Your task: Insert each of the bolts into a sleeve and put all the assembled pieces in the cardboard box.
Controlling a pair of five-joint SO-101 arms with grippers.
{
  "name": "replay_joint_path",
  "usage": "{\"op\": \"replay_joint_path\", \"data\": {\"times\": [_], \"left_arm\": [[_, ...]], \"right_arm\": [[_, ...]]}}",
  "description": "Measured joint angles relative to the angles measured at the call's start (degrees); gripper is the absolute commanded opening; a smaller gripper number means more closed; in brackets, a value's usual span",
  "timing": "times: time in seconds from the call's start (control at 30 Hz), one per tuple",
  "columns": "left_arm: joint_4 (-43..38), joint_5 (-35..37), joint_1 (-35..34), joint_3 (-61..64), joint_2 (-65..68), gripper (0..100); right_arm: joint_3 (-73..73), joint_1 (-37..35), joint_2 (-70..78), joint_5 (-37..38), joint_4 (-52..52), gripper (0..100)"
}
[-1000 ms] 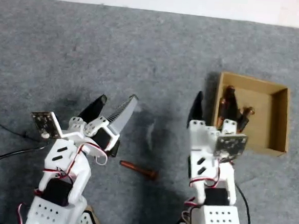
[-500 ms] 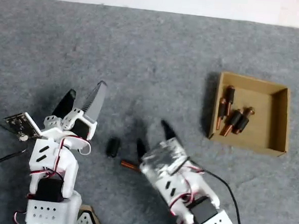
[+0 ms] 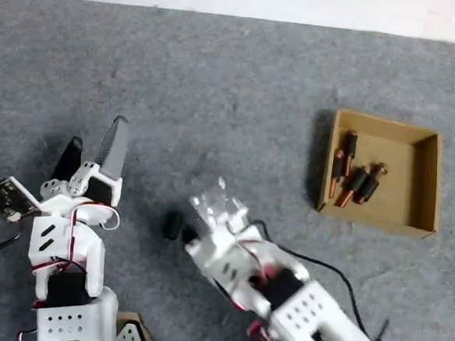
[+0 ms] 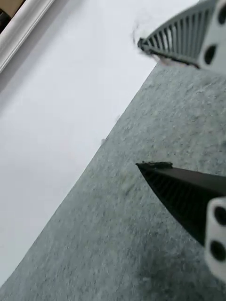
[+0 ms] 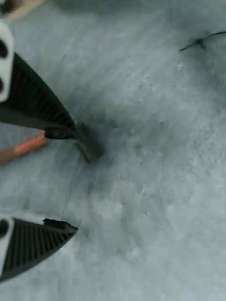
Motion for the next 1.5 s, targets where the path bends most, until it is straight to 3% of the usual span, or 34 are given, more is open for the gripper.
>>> {"op": "replay_joint_path", "data": {"times": [0.17, 0.47, 0.7, 0.93, 1.4, 1.5], "left_arm": [[0.0, 0.0, -2.3, 0.0, 0.0, 33], [0.0, 0.0, -3.0, 0.0, 0.0, 33], [0.0, 0.0, -3.0, 0.0, 0.0, 33], [0.0, 0.0, -3.0, 0.0, 0.0, 33], [0.0, 0.0, -3.0, 0.0, 0.0, 33], [0.0, 0.0, -3.0, 0.0, 0.0, 33]], "right_arm": [[-11.9, -2.4, 22.3, -13.2, -1.3, 25.2], [-29.5, -2.6, 52.2, -20.7, -1.8, 25.2], [-32.0, -2.7, 54.9, -22.8, -1.7, 24.3], [-32.2, -1.9, 55.0, -22.8, 0.4, 5.3], [-34.2, -1.9, 55.1, -22.7, 7.9, 0.5], [-35.6, -1.1, 54.9, -18.9, 11.3, 0.5]]}}
